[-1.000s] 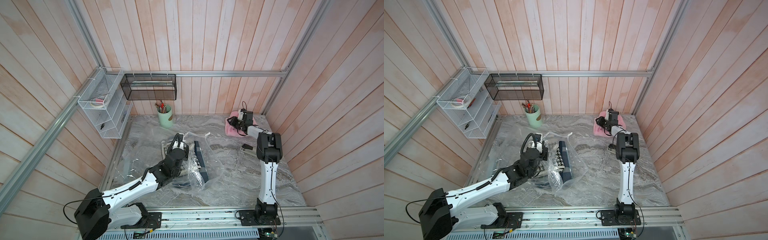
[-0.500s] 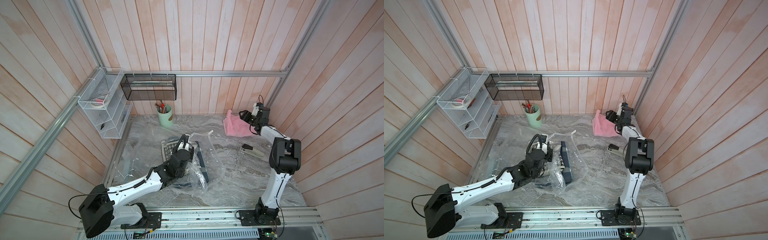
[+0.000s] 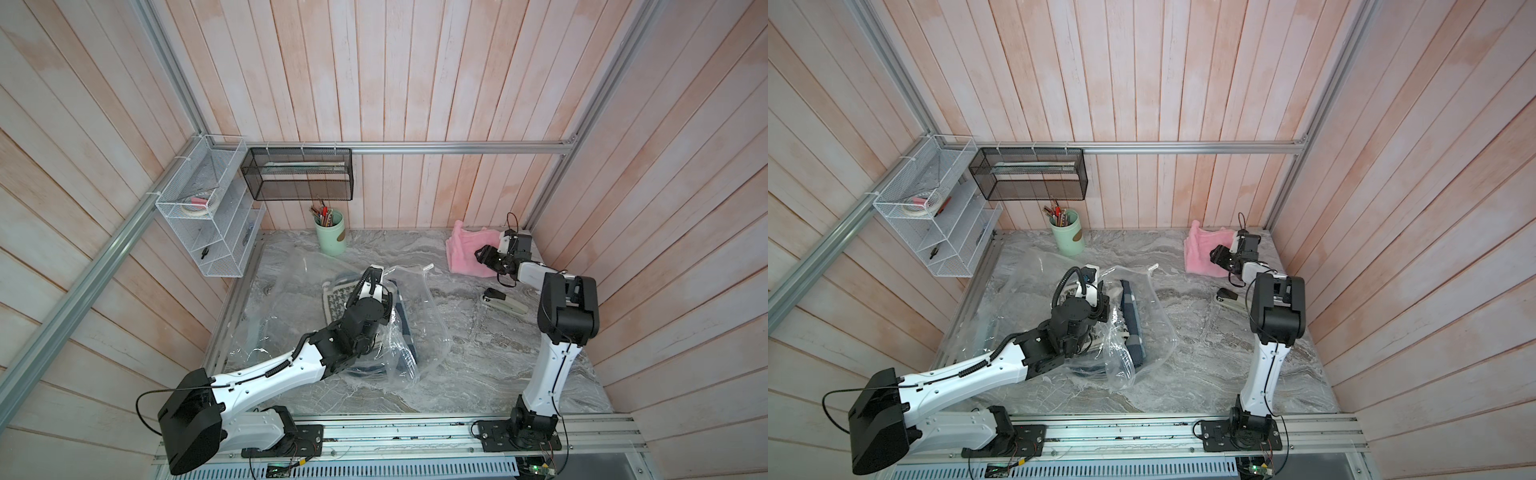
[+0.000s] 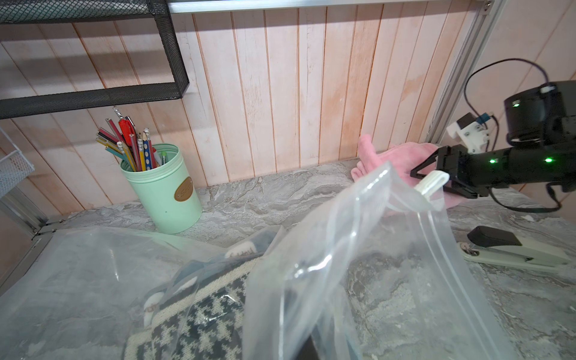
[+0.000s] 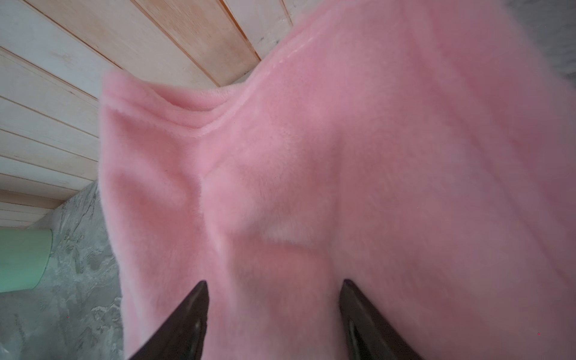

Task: Take the blanket out of the vacuum bag
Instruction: Place the blanket at the corner of the board, then move the distractor to the center of the board.

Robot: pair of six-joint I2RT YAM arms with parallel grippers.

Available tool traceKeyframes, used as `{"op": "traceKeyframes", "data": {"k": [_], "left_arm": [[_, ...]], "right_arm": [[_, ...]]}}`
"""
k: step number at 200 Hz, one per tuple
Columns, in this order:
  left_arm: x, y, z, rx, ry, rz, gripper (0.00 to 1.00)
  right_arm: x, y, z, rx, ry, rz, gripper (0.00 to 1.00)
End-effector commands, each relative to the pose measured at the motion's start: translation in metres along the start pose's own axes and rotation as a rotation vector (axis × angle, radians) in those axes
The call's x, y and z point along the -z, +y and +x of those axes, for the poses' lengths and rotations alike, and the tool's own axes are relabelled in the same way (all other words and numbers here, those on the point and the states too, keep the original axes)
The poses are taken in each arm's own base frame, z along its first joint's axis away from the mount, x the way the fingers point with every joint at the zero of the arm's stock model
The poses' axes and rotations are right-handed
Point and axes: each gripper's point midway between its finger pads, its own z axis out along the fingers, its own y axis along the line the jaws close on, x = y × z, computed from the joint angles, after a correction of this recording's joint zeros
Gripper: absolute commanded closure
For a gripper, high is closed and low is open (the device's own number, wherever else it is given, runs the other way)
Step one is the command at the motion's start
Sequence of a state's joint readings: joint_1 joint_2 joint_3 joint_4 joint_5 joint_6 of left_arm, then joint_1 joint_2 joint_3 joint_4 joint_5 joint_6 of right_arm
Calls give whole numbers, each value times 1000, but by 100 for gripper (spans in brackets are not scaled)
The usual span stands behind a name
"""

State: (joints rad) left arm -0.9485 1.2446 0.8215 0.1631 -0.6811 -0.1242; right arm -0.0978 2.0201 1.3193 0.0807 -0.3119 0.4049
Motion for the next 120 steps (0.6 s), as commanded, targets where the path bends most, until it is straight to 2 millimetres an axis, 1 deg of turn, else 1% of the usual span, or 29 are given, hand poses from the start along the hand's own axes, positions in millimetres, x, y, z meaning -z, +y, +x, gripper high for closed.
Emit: {"op": "traceKeyframes", "data": {"k": [1,14,28,43,66,78,106,120], "left_arm": [[17,-4,-19,35,-54,33,100],[21,-3,-16,39,-49,39,100],[23,-2,-11,45,-44,39,100],[24,-1,-8,50,-38,41,100],[27,-4,-9,44,-34,45,100],[29,-5,-11,40,-36,47,100],[33,-4,-10,38,-37,43,100],[34,-3,-9,39,-36,37,100]], "right_arm": [[45,14,-23,49,-104,31,32],[55,18,-11,42,-69,9,32],[58,19,10,31,-10,-14,32],[59,6,33,19,26,21,31],[57,-16,58,42,91,107,30],[56,-23,66,64,125,133,31],[52,-30,74,102,177,166,31],[49,-34,83,114,218,180,31]]}}
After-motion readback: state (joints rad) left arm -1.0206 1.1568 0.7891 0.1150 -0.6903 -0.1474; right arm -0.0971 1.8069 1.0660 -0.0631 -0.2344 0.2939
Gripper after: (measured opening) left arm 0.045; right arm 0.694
